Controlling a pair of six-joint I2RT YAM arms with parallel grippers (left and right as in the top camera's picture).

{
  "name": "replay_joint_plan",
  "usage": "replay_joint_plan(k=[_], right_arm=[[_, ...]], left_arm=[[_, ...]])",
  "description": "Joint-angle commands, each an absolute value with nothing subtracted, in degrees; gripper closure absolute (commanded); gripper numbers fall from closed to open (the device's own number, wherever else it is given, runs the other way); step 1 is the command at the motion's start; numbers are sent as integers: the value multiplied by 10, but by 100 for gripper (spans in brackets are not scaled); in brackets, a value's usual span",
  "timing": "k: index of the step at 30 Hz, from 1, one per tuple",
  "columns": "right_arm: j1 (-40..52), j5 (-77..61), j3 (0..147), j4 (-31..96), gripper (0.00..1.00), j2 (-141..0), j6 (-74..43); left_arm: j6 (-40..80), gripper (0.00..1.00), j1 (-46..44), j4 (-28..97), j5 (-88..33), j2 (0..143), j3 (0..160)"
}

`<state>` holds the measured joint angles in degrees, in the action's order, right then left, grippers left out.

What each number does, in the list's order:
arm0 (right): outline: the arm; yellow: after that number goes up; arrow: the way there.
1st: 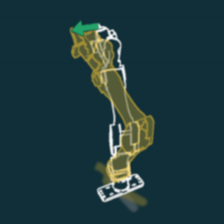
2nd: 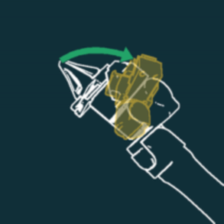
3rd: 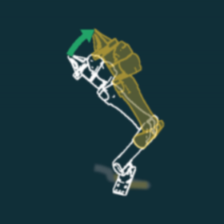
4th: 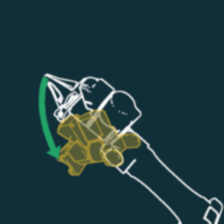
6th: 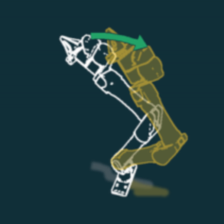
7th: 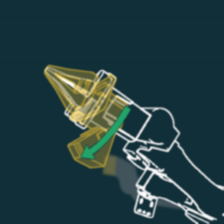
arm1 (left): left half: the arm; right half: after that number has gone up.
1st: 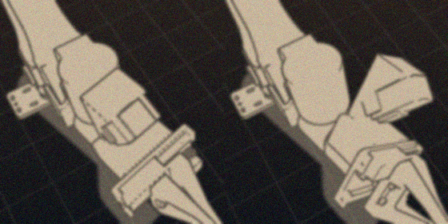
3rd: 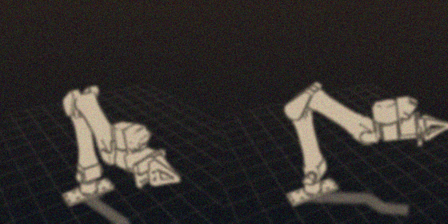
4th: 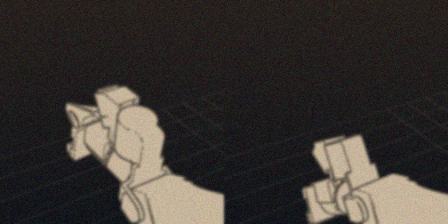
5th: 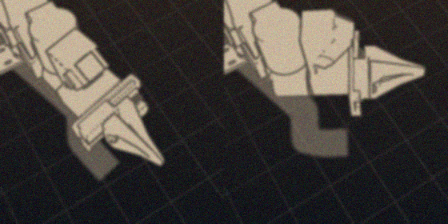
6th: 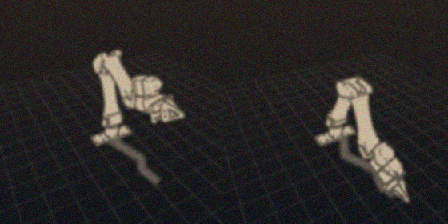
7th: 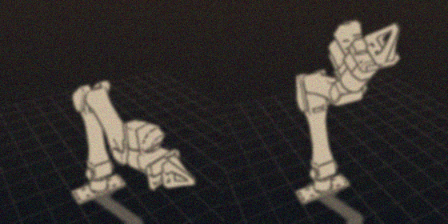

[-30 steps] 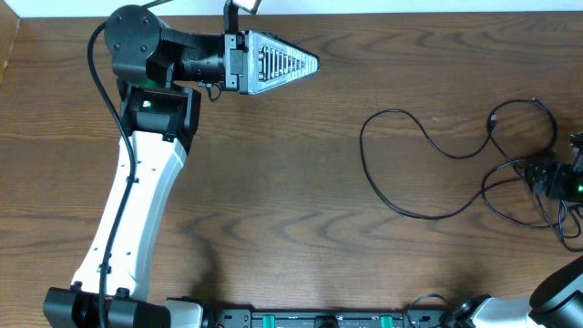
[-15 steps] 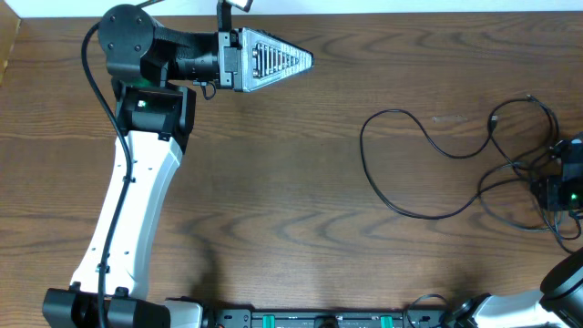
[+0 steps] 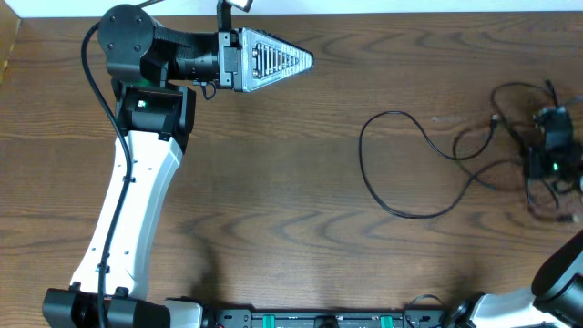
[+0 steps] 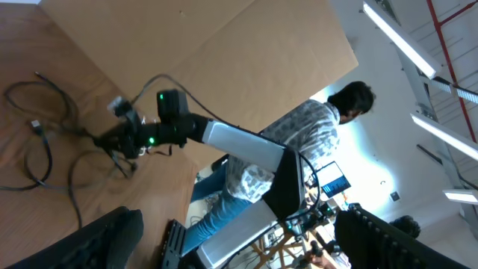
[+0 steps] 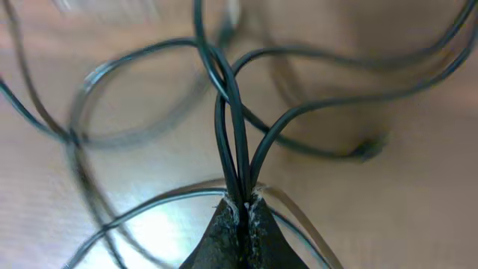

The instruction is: Untangle cables

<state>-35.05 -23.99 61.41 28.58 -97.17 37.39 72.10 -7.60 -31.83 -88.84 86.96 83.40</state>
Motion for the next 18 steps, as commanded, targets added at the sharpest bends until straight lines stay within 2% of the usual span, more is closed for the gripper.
replay_joint_plan(k=[1, 10, 18], right_arm=[[-287, -272, 683, 267, 99, -920, 307], [-171, -271, 862, 239, 99, -883, 170], [-153, -239, 990, 238, 99, -883, 146]], left_arm=[[695, 13, -73, -322, -894, 869, 846], [668, 13, -73, -322, -874, 925, 846], [651, 12, -73, -323, -883, 970, 846]])
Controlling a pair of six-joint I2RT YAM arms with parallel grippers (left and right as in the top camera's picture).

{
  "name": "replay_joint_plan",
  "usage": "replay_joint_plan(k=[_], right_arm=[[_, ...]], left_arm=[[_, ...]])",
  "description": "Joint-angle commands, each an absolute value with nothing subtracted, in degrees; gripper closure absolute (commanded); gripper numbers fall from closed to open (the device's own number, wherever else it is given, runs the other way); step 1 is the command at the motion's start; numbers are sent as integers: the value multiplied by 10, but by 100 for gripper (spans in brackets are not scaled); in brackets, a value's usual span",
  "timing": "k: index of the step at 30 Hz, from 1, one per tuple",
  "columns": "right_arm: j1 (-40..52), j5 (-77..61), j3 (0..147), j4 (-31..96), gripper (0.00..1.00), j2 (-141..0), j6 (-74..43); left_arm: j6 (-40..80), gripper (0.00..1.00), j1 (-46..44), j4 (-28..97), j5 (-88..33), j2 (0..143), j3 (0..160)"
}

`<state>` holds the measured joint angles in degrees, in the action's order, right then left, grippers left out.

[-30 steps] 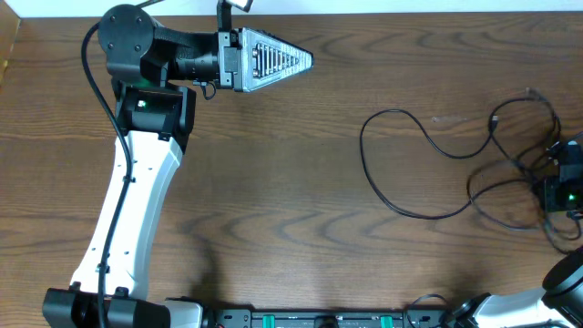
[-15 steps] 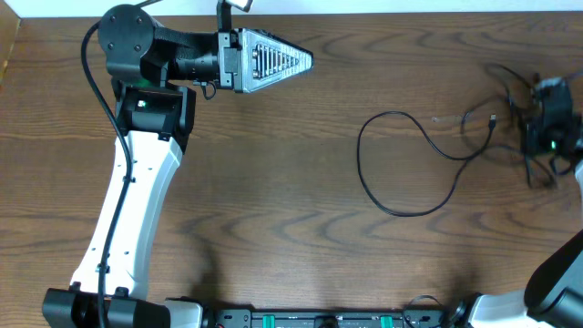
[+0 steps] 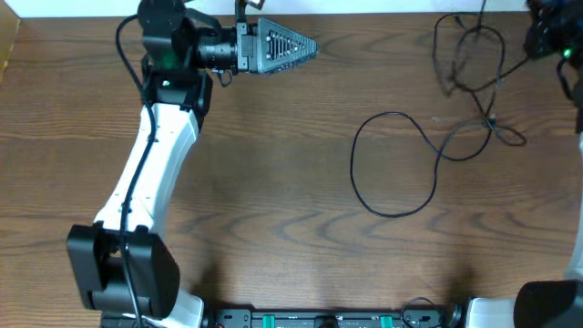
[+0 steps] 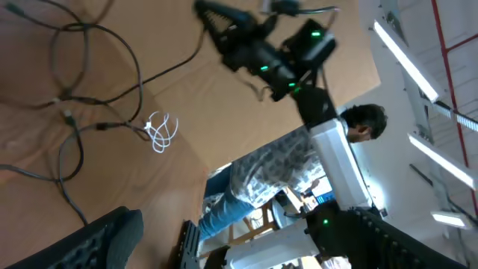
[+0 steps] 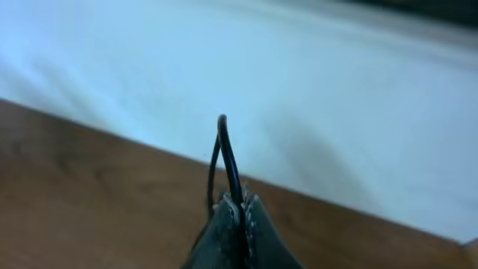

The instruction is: Untangle cables

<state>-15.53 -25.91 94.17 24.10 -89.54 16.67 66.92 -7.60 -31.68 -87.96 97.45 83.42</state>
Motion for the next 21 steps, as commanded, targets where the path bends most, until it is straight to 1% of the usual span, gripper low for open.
replay_joint_plan(k=[1, 5, 6, 11, 16, 21], right_arm=[[-153, -239, 1011, 237, 99, -883, 146], [-153, -239, 1060, 237, 99, -883, 141], [-153, -239, 1093, 229, 99, -883, 120], [-153, -247, 1142, 177, 99, -883, 33], [-147, -307, 1156, 157, 99, -883, -27], [-107, -313, 1156, 97, 99, -883, -83]], left_arm=[[644, 13, -74, -323, -885, 970, 846], [641, 13, -75, -323, -884, 970, 846], [627, 13, -75, -322, -874, 972, 846], [623, 13, -97, -322, -860, 990, 846], [610, 13, -157, -323, -838, 1020, 846], [604, 13, -176, -322, -825, 1034, 846]])
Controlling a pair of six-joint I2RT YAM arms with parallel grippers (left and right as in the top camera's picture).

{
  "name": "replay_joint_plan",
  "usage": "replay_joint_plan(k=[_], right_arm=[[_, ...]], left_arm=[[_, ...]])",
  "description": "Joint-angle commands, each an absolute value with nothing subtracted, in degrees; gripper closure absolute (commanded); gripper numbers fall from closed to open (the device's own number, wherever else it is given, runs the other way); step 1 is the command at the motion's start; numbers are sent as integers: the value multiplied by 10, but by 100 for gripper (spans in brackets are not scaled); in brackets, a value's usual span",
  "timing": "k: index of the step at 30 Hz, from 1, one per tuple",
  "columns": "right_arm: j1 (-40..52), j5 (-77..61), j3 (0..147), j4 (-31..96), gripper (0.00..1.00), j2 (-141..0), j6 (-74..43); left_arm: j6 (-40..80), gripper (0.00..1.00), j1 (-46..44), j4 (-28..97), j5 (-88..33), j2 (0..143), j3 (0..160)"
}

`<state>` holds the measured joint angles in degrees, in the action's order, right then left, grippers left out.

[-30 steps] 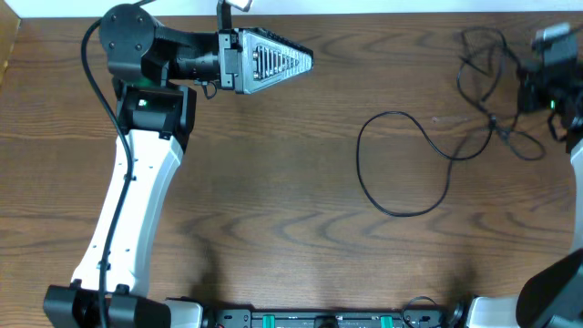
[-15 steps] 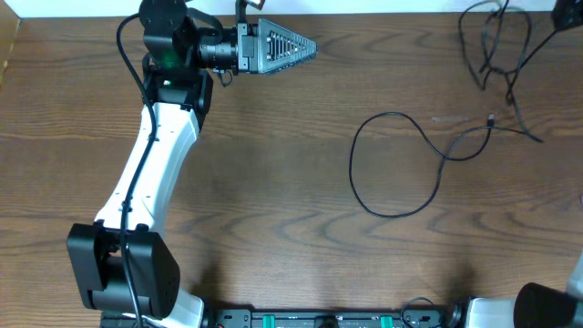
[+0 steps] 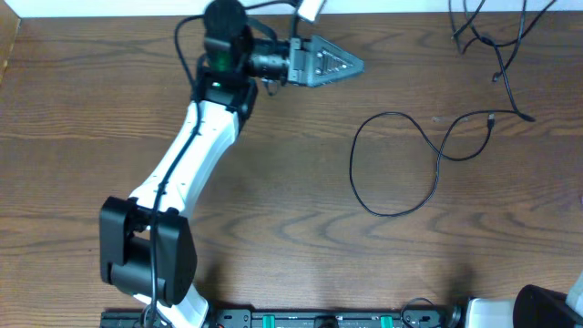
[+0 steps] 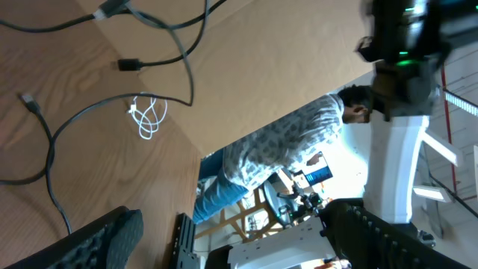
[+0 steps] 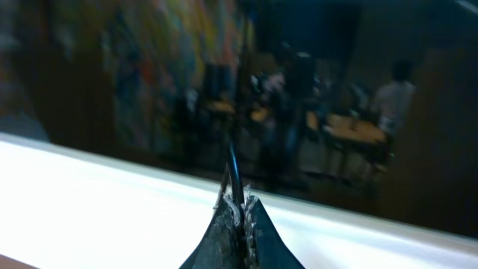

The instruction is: Untangle cables

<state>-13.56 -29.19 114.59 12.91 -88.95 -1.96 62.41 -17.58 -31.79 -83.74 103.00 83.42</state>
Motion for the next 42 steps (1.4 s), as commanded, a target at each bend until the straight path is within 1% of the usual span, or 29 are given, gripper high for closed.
replay_joint_plan(k=[1, 6, 11, 18, 29, 33, 37, 39, 42], right_arm=[[-98, -313, 1156, 82, 99, -883, -94], [-37, -311, 1156, 36, 99, -883, -118], [28, -279, 1156, 36, 99, -884, -118], [95, -239, 1156, 36, 99, -893, -106], [129, -266, 1156, 56, 99, -895, -107], [129, -306, 1156, 70, 99, -895, -107], [129, -317, 1156, 70, 99, -895, -107], [129, -333, 1156, 62, 99, -895, -134], [129, -369, 1156, 44, 99, -895, -167]], left_arm=[[604, 13, -176, -322, -824, 1035, 846], [587, 13, -175, -322, -824, 1035, 846], [569, 13, -176, -322, -825, 1035, 846], [559, 13, -175, -322, -836, 1035, 846], [559, 13, -174, -322, -849, 1035, 846], [488, 13, -141, -322, -870, 1036, 846], [443, 13, -107, -322, -883, 1036, 846], [422, 13, -96, -321, -878, 1037, 846], [370, 13, -90, -276, -842, 1037, 846]])
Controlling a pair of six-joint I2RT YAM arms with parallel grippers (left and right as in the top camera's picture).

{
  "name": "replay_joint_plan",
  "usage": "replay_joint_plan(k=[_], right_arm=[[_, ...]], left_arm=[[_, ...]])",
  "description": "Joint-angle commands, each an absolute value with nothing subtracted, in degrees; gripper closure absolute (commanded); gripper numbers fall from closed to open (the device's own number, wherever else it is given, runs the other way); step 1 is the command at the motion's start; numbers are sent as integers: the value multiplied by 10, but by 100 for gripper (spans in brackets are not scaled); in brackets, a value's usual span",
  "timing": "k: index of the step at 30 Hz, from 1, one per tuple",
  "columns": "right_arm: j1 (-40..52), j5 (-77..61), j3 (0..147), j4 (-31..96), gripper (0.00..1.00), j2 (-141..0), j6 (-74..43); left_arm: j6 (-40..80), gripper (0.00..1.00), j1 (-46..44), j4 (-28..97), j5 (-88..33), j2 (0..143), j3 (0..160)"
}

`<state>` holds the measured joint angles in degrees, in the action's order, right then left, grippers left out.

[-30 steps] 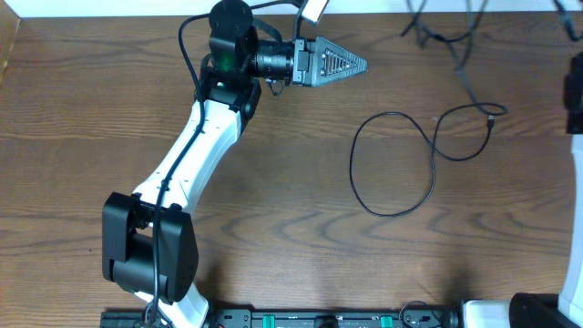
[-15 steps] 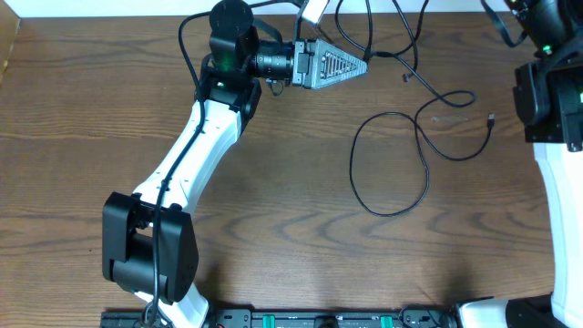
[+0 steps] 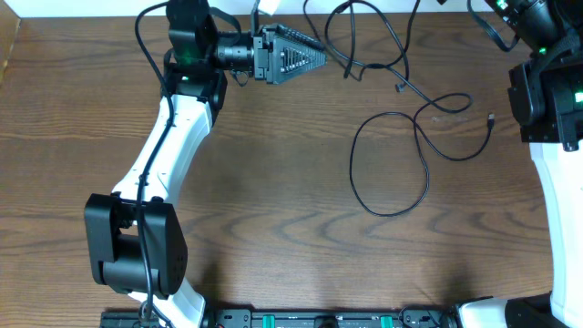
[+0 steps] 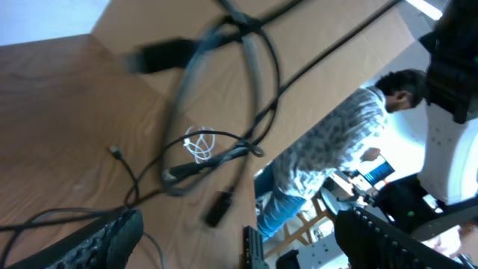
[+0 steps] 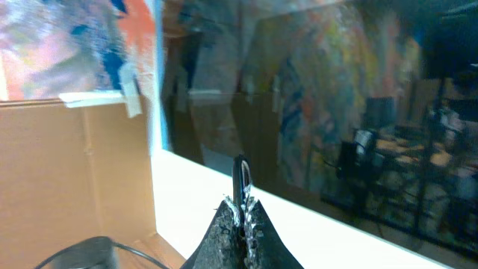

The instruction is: Untangle cables

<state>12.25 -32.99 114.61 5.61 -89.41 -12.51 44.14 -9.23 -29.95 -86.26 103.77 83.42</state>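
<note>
Several black cables [image 3: 364, 53] hang lifted over the table's far edge at top centre, their strands running off toward the top right. One long loop [image 3: 357, 173] still lies on the wood, with a plug end [image 3: 492, 118] at the right. My right gripper [image 5: 240, 205] is shut on a black cable strand high above the table. My left gripper [image 3: 314, 60] points right, just left of the hanging strands. It stands open [image 4: 239, 228], and the blurred cables [image 4: 224, 97] hang ahead of it, not between its fingers.
The right arm [image 3: 547, 91] rises along the table's right edge. A small white cable coil [image 4: 200, 143] lies on the floor beyond the table, and a person [image 4: 336, 142] stands there. Brown boards [image 4: 314, 75] lean behind the table.
The lifted cables were at the overhead view's top right; now they hang at top centre, right before my left gripper. The left gripper sits a little further left. The right arm shows at the right edge.
My right gripper was shut on a bunch of strands lying at the table's right side. Then it held them up at the far right corner, then higher still. Now the bunch hangs at top centre by my open left gripper, while the long loop stayed on the table.
</note>
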Motion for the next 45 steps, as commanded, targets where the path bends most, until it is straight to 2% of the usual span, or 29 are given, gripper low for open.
replay_joint_plan(k=[1, 4, 8, 10, 12, 13, 14, 15, 16, 20, 25, 34, 40, 45], right_arm=[[129, -382, 1156, 37, 99, -895, -178], [131, -396, 1156, 30, 99, -895, -197], [140, -396, 1156, 30, 99, -895, -197], [143, -396, 1156, 30, 99, -895, -197], [145, -396, 1156, 30, 99, -895, -197], [146, -396, 1156, 30, 99, -895, -197], [147, -395, 1156, 30, 99, -895, -197], [147, -394, 1156, 30, 99, -895, -197], [146, -394, 1156, 30, 99, -895, -195], [136, -383, 1156, 32, 99, -895, -171], [90, -329, 1156, 104, 99, -895, -110], [-14, -291, 1155, 266, 99, -896, -14], [-52, -162, 1155, 367, 99, -916, 40], [-96, -74, 1154, 451, 99, -954, 74]], left_arm=[[338, 13, -90, -243, -823, 1037, 846], [255, 13, -92, -150, -773, 1037, 846], [251, 14, -92, -168, -754, 1037, 846], [251, 21, -94, -170, -729, 1037, 846], [258, 22, -99, -182, -713, 1036, 846], [266, 31, -106, -201, -707, 1036, 846], [283, 48, -112, -209, -692, 1036, 846], [306, 80, -118, -220, -677, 1036, 846], [317, 92, -121, -225, -672, 1036, 846], [399, 93, -127, -251, -679, 1030, 846], [424, 92, -102, -252, -775, 990, 846], [454, 92, 58, -252, -836, 853, 846], [477, 92, 147, -252, -872, 802, 846], [487, 92, 180, -252, -863, 793, 846]])
